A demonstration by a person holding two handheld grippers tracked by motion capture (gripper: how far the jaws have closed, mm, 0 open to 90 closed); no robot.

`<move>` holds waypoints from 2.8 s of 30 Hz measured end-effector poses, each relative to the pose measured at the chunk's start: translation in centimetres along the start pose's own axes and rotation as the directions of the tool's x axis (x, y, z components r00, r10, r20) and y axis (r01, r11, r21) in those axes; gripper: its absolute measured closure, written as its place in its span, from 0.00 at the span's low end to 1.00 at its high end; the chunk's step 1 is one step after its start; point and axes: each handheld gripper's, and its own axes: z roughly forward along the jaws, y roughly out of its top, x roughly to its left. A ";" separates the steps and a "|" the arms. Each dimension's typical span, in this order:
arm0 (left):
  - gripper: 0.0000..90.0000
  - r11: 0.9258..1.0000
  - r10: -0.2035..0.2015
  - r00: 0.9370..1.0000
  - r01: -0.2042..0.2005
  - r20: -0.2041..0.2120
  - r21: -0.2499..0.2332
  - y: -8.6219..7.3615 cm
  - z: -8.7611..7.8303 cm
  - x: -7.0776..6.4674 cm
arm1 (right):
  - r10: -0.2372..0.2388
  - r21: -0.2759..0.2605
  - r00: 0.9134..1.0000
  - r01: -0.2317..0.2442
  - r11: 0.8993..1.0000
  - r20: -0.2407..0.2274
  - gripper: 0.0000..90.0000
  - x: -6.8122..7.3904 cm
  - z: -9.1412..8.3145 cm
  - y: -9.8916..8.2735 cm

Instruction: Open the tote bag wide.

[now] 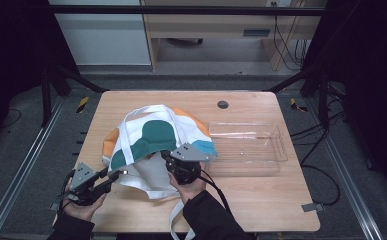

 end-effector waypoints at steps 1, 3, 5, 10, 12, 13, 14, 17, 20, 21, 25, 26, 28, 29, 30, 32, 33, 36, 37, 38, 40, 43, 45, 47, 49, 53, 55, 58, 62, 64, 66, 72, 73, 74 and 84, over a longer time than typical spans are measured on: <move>0.57 1.000 -0.007 1.000 0.007 -0.009 0.005 0.0 0.0 0.0 | 0.002 0.001 1.000 -0.002 1.000 -0.001 1.00 0.0 0.0 0.0; 0.51 1.000 -0.020 1.000 0.020 -0.015 0.015 0.0 -0.1 -0.1 | 0.004 0.002 1.000 -0.004 1.000 -0.002 1.00 0.0 0.0 0.0; 0.47 1.000 -0.019 1.000 0.019 -0.017 0.018 0.0 -0.2 -0.1 | 0.001 0.003 1.000 -0.001 1.000 -0.001 1.00 0.0 0.0 0.0; 0.44 1.000 -0.016 1.000 0.016 -0.016 -0.001 0.1 -0.5 -0.3 | 0.004 -0.002 1.000 -0.004 1.000 0.001 1.00 -0.1 -0.1 0.1; 0.44 1.000 -0.009 1.000 0.009 -0.019 -0.010 0.2 -0.7 -0.4 | 0.002 -0.001 1.000 -0.002 1.000 0.001 1.00 -0.2 -0.1 0.1; 0.44 1.000 -0.007 1.000 0.006 -0.023 -0.017 0.3 -0.9 -0.4 | 0.004 0.000 1.000 -0.004 1.000 0.000 1.00 -0.2 -0.2 0.1; 0.43 1.000 -0.007 1.000 0.006 -0.023 -0.017 0.3 -0.9 -0.4 | 0.004 0.000 1.000 -0.004 1.000 0.000 1.00 -0.2 -0.2 0.1; 0.39 0.999 -0.002 0.999 0.001 -0.032 -0.036 0.8 -1.4 -0.7 | -0.004 0.000 1.000 0.004 1.000 0.002 1.00 -0.2 -0.1 0.1; 0.36 0.999 -0.005 0.999 0.004 -0.032 -0.042 1.0 -1.5 -0.9 | -0.001 0.001 1.000 0.001 1.000 0.003 1.00 -0.2 -0.1 0.1; 0.36 0.999 0.000 0.999 -0.001 -0.033 -0.051 1.3 -1.6 -1.1 | -0.001 0.001 1.000 0.001 1.000 0.002 1.00 -0.2 -0.1 0.1; 0.34 0.998 0.007 0.999 -0.010 -0.037 -0.067 1.8 -1.9 -1.4 | 0.001 0.001 1.000 -0.001 1.000 0.006 1.00 -0.2 0.0 0.2; 0.34 0.997 0.010 0.999 -0.012 -0.035 -0.072 2.2 -2.0 -1.6 | 0.001 0.002 1.000 -0.001 1.000 0.006 1.00 -0.2 0.0 0.2; 0.33 0.997 0.015 0.999 -0.018 -0.037 -0.077 2.6 -2.1 -1.7 | -0.001 0.002 1.000 0.001 1.000 0.006 1.00 -0.2 0.0 0.2; 0.33 0.996 0.020 0.999 -0.023 -0.038 -0.081 2.9 -2.1 -1.8 | 0.000 0.003 1.000 0.000 1.000 0.007 1.00 -0.2 -0.1 0.3; 0.33 0.996 0.026 0.999 -0.028 -0.036 -0.083 3.2 -2.1 -1.8 | 0.005 0.002 1.000 -0.005 1.000 0.008 1.00 -0.2 -0.1 0.3; 0.33 0.995 0.032 0.999 -0.035 -0.032 -0.089 3.8 -2.1 -2.0 | 0.004 0.005 1.000 -0.004 1.000 0.010 1.00 -0.2 -0.1 0.4; 0.32 0.995 0.037 0.999 -0.040 -0.028 -0.093 4.1 -2.1 -2.2 | -0.002 0.002 1.000 0.002 1.000 0.012 1.00 -0.2 -0.1 0.5; 0.31 0.994 0.057 0.998 -0.058 -0.021 -0.097 5.2 -1.9 -2.6 | 0.005 -0.004 1.000 -0.005 1.000 0.012 1.00 -0.2 -0.2 0.6; 0.31 0.993 0.062 0.998 -0.064 -0.019 -0.100 5.5 -1.8 -2.8 | 0.006 -0.003 1.000 -0.006 1.000 0.013 1.00 -0.2 -0.2 0.6; 0.31 0.992 0.067 0.998 -0.068 -0.015 -0.103 5.9 -1.7 -2.9 | 0.005 -0.004 1.000 -0.005 1.000 0.013 1.00 -0.2 -0.2 0.7; 0.31 0.992 0.071 0.997 -0.071 -0.008 -0.105 6.2 -1.5 -3.1 | 0.005 -0.004 1.000 -0.005 1.000 0.013 1.00 -0.3 -0.2 0.7; 0.30 0.990 0.097 0.995 -0.096 0.003 -0.106 7.4 -0.8 -4.1 | 0.005 -0.002 1.000 -0.005 1.000 0.012 1.00 -0.3 -0.1 0.7; 0.30 0.989 0.109 0.994 -0.107 0.007 -0.099 7.8 -0.4 -4.5 | 0.007 -0.004 1.000 -0.007 1.000 0.012 1.00 -0.3 -0.2 0.7; 0.30 0.989 0.114 0.993 -0.112 0.014 -0.098 8.0 0.0 -4.8 | 0.005 -0.006 1.000 -0.005 1.000 0.014 1.00 -0.4 -0.2 0.7; 0.30 0.988 0.126 0.992 -0.123 0.019 -0.093 8.3 0.3 -5.1 | 0.006 -0.006 1.000 -0.006 1.000 0.014 1.00 -0.4 -0.2 0.8; 0.30 0.986 0.145 0.989 -0.143 0.023 -0.086 8.7 0.8 -5.6 | 0.002 -0.005 1.000 -0.002 1.000 0.015 1.00 -0.4 -0.2 0.9; 0.31 0.984 0.159 0.987 -0.157 0.018 -0.080 9.1 1.3 -5.9 | 0.004 -0.004 1.000 -0.004 1.000 0.013 1.00 -0.4 -0.1 1.0; 0.32 0.984 0.167 0.986 -0.165 0.017 -0.072 9.3 1.7 -6.1 | -0.001 -0.005 1.000 0.002 1.000 0.012 1.00 -0.4 -0.1 1.0; 0.36 0.983 0.177 0.984 -0.177 0.013 -0.045 9.4 2.6 -6.4 | 0.003 -0.004 1.000 -0.003 1.000 0.009 1.00 -0.4 0.0 1.0; 0.37 0.981 0.194 0.981 -0.194 -0.005 -0.026 9.4 3.0 -6.7 | 0.002 -0.004 1.000 -0.002 1.000 0.009 1.00 -0.3 0.0 1.1; 0.39 0.979 0.202 0.979 -0.202 -0.003 -0.014 9.4 3.4 -6.9 | 0.002 -0.005 1.000 -0.002 1.000 0.008 1.00 -0.3 0.1 1.1; 0.50 0.975 0.222 0.974 -0.220 -0.054 0.031 9.4 4.0 -7.4 | -0.002 -0.001 1.000 0.002 1.000 0.008 1.00 -0.4 0.2 1.1; 0.53 0.975 0.222 0.973 -0.220 -0.061 0.037 9.4 4.1 -7.4 | -0.008 0.000 1.000 0.008 1.000 0.007 1.00 -0.5 0.2 1.1; 0.56 0.975 0.222 0.972 -0.219 -0.071 0.044 9.3 4.2 -7.4 | -0.009 0.001 1.000 0.009 1.000 0.006 1.00 -0.4 0.3 1.1; 0.83 0.973 0.225 0.972 -0.220 -0.066 0.069 9.1 4.6 -7.5 | -0.020 0.002 1.000 0.020 1.000 -0.008 1.00 -0.2 0.4 1.1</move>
